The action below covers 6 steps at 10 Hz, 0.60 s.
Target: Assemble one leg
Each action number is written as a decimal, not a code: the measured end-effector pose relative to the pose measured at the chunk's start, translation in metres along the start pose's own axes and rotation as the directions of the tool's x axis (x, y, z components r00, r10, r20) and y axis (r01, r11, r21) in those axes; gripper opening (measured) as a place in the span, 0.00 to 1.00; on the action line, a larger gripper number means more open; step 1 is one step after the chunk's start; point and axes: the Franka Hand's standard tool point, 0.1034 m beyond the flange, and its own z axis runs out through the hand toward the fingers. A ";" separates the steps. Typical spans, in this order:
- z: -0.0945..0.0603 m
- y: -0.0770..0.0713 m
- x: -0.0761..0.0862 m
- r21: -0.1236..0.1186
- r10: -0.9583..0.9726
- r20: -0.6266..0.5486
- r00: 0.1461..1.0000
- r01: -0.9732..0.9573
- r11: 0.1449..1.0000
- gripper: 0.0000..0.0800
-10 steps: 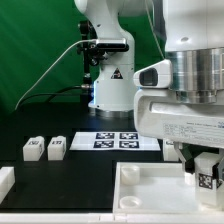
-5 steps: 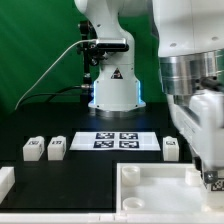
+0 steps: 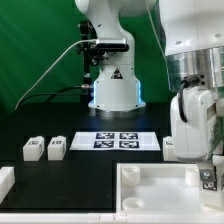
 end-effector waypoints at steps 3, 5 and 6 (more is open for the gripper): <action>0.000 0.003 -0.004 -0.005 -0.448 -0.027 0.894 0.448 0.894 0.79; 0.002 0.008 -0.009 -0.001 -0.664 -0.037 0.747 0.664 0.747 0.81; 0.002 0.006 -0.007 -0.007 -0.764 -0.038 0.644 0.764 0.645 0.81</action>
Offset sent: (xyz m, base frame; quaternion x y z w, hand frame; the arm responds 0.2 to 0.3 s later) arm -0.0020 0.0172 -0.0033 0.0339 -0.0033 -0.5078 0.8608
